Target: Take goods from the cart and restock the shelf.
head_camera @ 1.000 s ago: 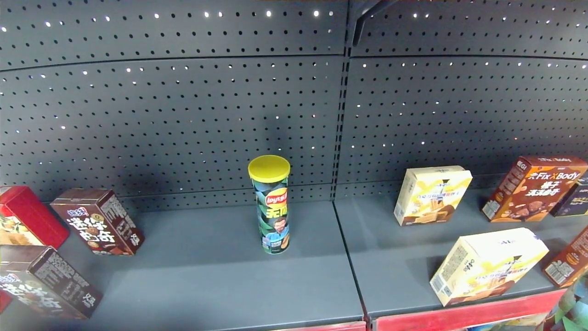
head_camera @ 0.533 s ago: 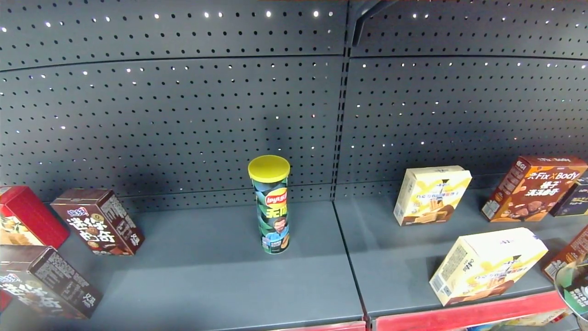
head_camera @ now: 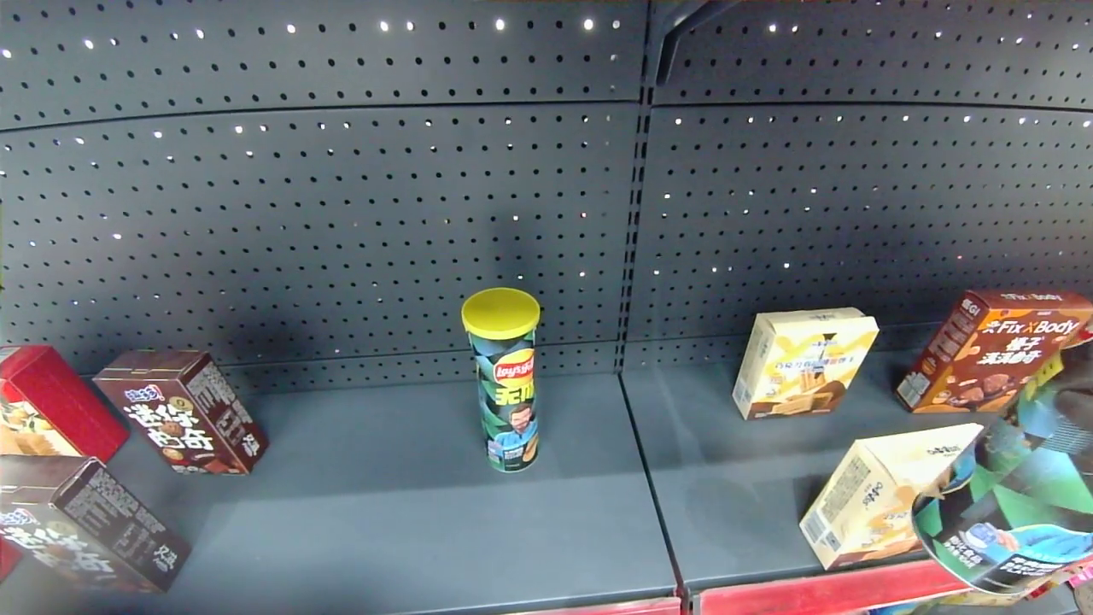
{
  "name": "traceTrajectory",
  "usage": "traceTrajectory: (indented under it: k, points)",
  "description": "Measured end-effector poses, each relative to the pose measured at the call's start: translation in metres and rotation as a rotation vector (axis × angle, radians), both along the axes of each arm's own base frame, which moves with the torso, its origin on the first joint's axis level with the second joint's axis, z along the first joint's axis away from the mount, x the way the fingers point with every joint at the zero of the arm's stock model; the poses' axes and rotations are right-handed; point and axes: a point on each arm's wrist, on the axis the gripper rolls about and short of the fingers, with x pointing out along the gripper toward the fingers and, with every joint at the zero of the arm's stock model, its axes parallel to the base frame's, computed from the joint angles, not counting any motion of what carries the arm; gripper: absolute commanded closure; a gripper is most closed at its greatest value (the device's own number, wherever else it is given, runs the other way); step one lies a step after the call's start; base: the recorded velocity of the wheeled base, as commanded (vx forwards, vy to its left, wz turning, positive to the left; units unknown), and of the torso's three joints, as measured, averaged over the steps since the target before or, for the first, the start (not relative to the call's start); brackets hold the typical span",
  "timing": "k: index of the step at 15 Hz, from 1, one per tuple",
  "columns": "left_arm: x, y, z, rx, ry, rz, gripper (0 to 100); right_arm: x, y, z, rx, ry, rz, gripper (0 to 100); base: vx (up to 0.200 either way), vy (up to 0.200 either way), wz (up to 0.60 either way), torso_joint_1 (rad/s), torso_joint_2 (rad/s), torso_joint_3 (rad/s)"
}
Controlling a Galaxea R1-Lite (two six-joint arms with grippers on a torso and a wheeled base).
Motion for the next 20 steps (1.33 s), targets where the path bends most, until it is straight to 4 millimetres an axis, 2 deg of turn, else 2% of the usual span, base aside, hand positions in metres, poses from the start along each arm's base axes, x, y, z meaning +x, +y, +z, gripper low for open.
traceTrajectory:
  k: [5,8,11,15,20]
  points:
    - [0.000,0.000,0.000,0.000,-0.001,0.000,0,0.009,0.030,-0.017,-0.021,0.036,0.215,100,0.000,0.000,0.00,0.000,0.00,0.000]
    - [0.000,0.000,0.000,0.000,-0.002,0.000,0,0.024,0.049,-0.002,-0.019,0.029,0.261,100,0.000,0.000,0.00,0.000,0.00,0.000]
    - [0.000,0.000,0.000,0.001,-0.002,0.000,0,0.050,0.078,0.017,-0.003,0.008,0.290,100,0.000,0.000,0.00,0.000,0.00,0.000]
    - [0.000,0.000,0.000,0.000,-0.001,0.000,0,0.075,0.105,0.020,0.056,-0.014,0.298,100,0.000,0.000,0.00,0.000,0.00,0.000]
    - [0.000,0.000,0.000,0.000,-0.001,0.000,0,0.083,0.112,0.005,0.027,0.043,0.241,100,0.000,0.000,0.00,0.000,0.00,0.000]
